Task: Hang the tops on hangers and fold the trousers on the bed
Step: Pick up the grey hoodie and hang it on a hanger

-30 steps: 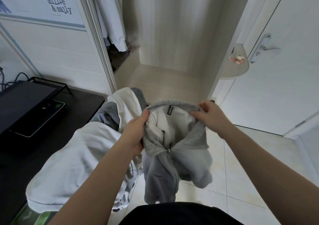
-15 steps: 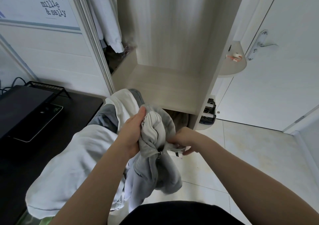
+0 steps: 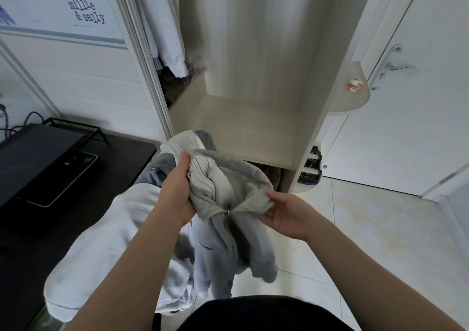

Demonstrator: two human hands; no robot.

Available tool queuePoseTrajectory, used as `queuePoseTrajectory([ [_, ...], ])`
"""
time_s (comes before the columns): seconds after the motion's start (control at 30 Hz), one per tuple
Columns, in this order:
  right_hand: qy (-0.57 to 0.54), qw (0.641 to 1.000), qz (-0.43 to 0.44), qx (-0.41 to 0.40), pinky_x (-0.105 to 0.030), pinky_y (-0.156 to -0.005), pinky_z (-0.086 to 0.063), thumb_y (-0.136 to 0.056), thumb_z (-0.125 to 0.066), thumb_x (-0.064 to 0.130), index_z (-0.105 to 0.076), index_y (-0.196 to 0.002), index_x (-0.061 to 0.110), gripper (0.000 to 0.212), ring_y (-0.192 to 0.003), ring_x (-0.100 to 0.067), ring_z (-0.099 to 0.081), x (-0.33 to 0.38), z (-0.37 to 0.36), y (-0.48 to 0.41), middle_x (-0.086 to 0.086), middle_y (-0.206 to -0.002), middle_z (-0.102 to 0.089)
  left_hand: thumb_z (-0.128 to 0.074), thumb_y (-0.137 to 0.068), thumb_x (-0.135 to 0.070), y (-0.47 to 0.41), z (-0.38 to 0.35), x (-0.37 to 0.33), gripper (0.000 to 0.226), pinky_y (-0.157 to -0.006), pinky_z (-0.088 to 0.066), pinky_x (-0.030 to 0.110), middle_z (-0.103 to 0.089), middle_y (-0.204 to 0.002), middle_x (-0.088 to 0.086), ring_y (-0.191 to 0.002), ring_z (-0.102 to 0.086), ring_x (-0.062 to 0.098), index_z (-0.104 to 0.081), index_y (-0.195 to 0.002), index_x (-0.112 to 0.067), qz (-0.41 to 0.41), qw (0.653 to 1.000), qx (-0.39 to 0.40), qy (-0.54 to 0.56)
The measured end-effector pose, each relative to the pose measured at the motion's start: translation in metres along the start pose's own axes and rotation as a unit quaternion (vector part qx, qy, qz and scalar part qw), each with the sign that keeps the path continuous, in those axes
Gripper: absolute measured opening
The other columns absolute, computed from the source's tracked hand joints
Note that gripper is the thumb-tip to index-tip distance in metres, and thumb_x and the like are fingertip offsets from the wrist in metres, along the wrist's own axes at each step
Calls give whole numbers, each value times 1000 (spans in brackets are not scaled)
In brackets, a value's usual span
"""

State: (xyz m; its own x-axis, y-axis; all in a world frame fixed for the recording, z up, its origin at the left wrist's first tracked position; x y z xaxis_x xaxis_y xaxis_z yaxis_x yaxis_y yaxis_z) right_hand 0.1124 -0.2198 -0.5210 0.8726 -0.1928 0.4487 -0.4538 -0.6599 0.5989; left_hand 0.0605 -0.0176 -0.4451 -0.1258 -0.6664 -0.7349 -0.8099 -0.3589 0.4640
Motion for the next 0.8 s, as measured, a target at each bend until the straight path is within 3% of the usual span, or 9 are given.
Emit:
queuePoseTrajectory([
  [0.13, 129, 987, -90, 18, -35, -71, -61, -86, -73, 17, -68, -104, 2, 24, -81, -25, -73, -16, -7, 13, -16, -94, -72, -46, -99, -59, -5, -14, 7, 60, -106, -48, 46, -71, -124, 11, -118, -67, 27, -67, -127, -10, 7, 1000, 16, 16],
  [0.2, 62, 996, -59, 33, -36, -73, -61, -85, -71, 8, -67, -104, -2, 22, -81, -26, -72, -11, -8, 14, -18, -92, -71, -47, -99, -59, -8, -16, 5, 58, -102, -50, 45, -72, -122, 11, -115, -68, 26, -70, -122, -11, -1, 1000, 14, 23],
  [0.33, -76, 995, 47, 49, -47, -92, -57, -88, -55, -4, -56, -124, 0, 36, -102, -33, -67, 12, -2, 15, -23, -111, -65, -47, -99, -59, -16, -12, 4, 59, -97, -53, 45, -71, -124, 13, -112, -69, 27, -70, -121, -10, -2, 999, 16, 36],
  [0.43, -137, 988, 64, 35, -47, -84, -61, -84, -50, -8, -61, -113, -4, 31, -95, -35, -72, 11, 2, 12, -24, -104, -70, -46, -98, -60, -17, -17, 11, 63, -107, -46, 49, -66, -131, 16, -123, -63, 32, -67, -128, -9, 16, 999, 28, 42],
  [0.53, -122, 991, 57, -23, -50, -80, -61, -80, -42, -10, -57, -103, -1, 29, -83, -33, -70, 1, 12, 9, -21, -91, -65, -46, -98, -61, -19, -22, 17, 61, -93, -56, 45, -71, -123, 14, -111, -70, 28, -80, -105, -11, 30, 998, 38, 48],
  [0.63, -78, 985, 71, -137, -50, -69, -60, -96, -41, 11, -53, -111, 2, 21, -80, -37, -70, 14, 37, 18, -23, -101, -63, -47, -97, -62, -22, -20, 18, 61, -101, -51, 46, -71, -123, 13, -111, -70, 27, -82, -98, -12, 36, 998, 43, 34],
  [0.73, 58, 982, 58, -172, -47, -75, -59, -97, -61, 35, -56, -113, 8, 32, -88, -35, -69, 29, 38, 27, -18, -113, -61, -48, -95, -64, -21, -20, 21, 62, -97, -52, 45, -72, -121, 13, -110, -71, 27, -82, -99, -12, 44, 997, 57, 28],
  [0.77, 199, 953, 81, -214, -46, -81, -58, -92, -68, 33, -58, -113, 11, 31, -93, -31, -66, 39, 41, 29, -13, -114, -60, -48, -94, -65, -21, -21, 23, 63, -96, -53, 45, -72, -120, 14, -109, -71, 28, -82, -100, -12, 48, 997, 60, 26],
  [0.8, 351, 886, 131, -274, -44, -84, -56, -89, -71, 31, -59, -112, 15, 30, -97, -26, -62, 56, 43, 35, -8, -114, -59, -49, -94, -65, -20, -23, 25, 63, -95, -54, 45, -72, -120, 14, -110, -71, 28, -82, -101, -11, 52, 996, 62, 22],
])
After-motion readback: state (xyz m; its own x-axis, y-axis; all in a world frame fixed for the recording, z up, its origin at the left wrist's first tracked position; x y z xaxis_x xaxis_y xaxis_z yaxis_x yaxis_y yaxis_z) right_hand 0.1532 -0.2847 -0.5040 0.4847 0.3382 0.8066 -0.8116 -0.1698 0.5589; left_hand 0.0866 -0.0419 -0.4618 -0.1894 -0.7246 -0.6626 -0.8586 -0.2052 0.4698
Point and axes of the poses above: each hand's wrist, its own y-axis away from the middle knuckle, its own z-axis out of the back of the hand, x = y × z, the point moved 10 cm from there along -y, towards the middle knuckle
